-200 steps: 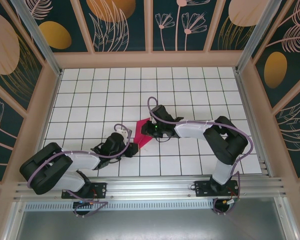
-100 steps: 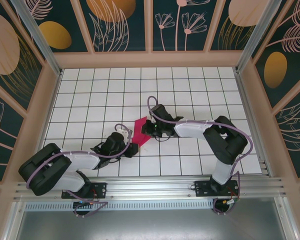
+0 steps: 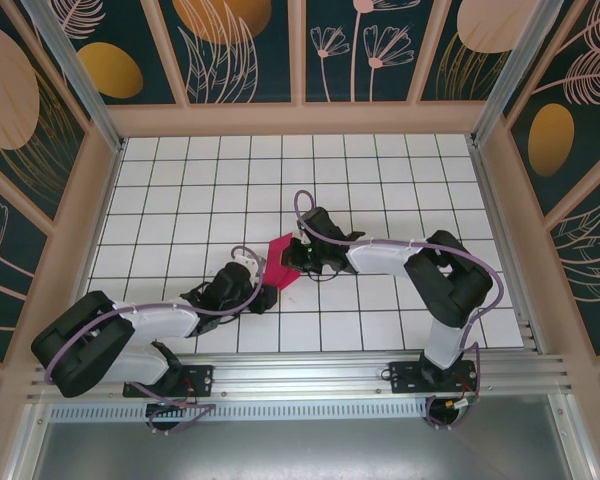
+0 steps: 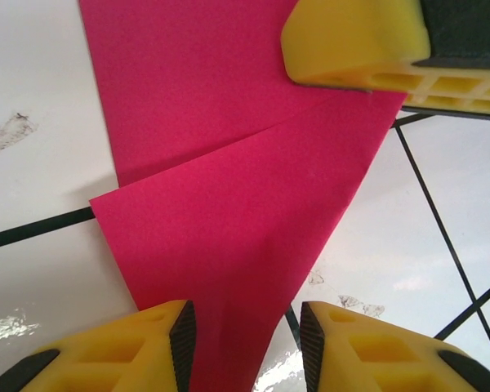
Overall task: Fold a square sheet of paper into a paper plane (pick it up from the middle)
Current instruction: Fourth fold the wing at the center of the table.
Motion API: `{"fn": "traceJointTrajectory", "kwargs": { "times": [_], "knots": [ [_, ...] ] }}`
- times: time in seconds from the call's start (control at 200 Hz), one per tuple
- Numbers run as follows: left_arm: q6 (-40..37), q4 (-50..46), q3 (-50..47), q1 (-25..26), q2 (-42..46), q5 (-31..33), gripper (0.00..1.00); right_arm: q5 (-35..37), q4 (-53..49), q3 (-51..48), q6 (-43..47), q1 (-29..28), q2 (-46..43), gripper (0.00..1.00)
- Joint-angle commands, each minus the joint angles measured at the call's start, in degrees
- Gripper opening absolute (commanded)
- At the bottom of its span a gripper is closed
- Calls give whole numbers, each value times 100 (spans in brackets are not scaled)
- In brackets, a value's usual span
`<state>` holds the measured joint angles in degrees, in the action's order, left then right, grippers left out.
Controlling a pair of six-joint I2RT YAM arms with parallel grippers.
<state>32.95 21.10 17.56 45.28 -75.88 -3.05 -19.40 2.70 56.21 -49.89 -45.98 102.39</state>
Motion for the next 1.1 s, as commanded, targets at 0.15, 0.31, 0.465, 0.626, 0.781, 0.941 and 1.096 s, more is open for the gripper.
{"fn": "traceJointTrajectory", "kwargs": {
  "times": [0.15, 0.31, 0.465, 0.626, 0.781, 0.941, 1.096],
  "knots": [
    [-171, -460, 273, 333, -180, 773, 39, -20, -60, 244, -74, -34, 91, 4],
    [-142, -506, 290, 416, -178, 991, 35, -17, -105, 299, -71, -34, 115, 5],
    [-170, -575, 242, 441, -60, 1105, 31, 5, -120, 312, -74, -34, 128, 5],
    [-192, -629, 210, 442, 39, 1190, 21, 41, -195, 348, -40, -34, 132, 4],
    [-219, -643, 221, 442, 82, 1269, 14, 50, -251, 366, -18, -34, 122, 4],
    [-273, -624, 230, 447, 69, 1297, 3, 111, -325, 358, 18, -35, 58, 6],
    [-280, -436, 157, 447, 81, 1274, 0, 202, -453, 308, 196, -25, -145, 25]
  ]
}}
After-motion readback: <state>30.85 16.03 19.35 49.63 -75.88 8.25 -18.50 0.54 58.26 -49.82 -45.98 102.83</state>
